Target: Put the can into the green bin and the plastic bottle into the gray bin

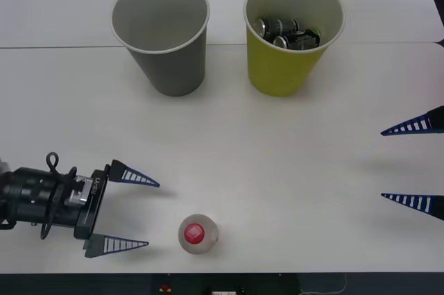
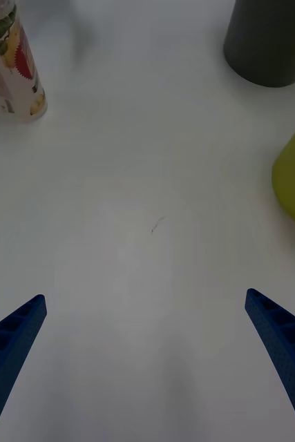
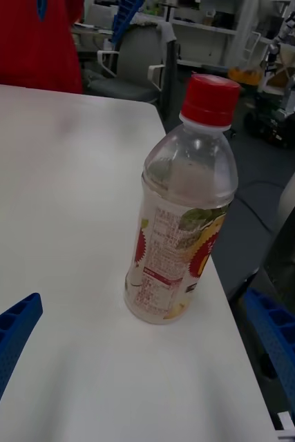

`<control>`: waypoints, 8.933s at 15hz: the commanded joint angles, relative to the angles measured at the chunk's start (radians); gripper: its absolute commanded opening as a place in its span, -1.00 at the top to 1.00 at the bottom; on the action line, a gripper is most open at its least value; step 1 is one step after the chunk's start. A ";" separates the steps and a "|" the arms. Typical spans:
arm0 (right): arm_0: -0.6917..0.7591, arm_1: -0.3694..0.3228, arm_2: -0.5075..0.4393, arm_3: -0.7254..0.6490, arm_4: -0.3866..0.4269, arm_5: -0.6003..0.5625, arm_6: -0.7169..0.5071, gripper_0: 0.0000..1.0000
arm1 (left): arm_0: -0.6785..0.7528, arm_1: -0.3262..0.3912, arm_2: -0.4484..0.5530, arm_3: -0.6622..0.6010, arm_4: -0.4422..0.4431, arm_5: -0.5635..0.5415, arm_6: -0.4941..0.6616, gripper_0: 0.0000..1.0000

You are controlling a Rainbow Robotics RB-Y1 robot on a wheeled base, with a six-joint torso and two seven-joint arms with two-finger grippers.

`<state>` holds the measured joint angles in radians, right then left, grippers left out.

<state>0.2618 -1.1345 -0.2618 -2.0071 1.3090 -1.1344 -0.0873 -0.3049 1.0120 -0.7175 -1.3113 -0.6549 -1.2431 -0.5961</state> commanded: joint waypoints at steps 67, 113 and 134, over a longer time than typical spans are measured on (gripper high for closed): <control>0.000 0.000 0.000 0.000 0.000 0.000 0.000 -1.00 | 0.056 0.050 0.895 -0.977 -0.965 0.021 2.014 1.00; 0.000 0.000 0.000 0.000 0.000 0.000 0.000 -1.00 | -0.626 0.165 0.352 -0.083 -0.413 -0.084 1.064 -1.00; 0.000 0.000 0.000 0.000 0.000 0.000 0.000 -1.00 | 0.345 0.284 0.895 -0.569 -0.384 -0.022 0.315 -1.00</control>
<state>0.2618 -1.1345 -0.2618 -2.0072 1.3090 -1.1345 -0.0873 0.0154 1.2939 0.1716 -1.8677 -1.0386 -1.2787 -0.2750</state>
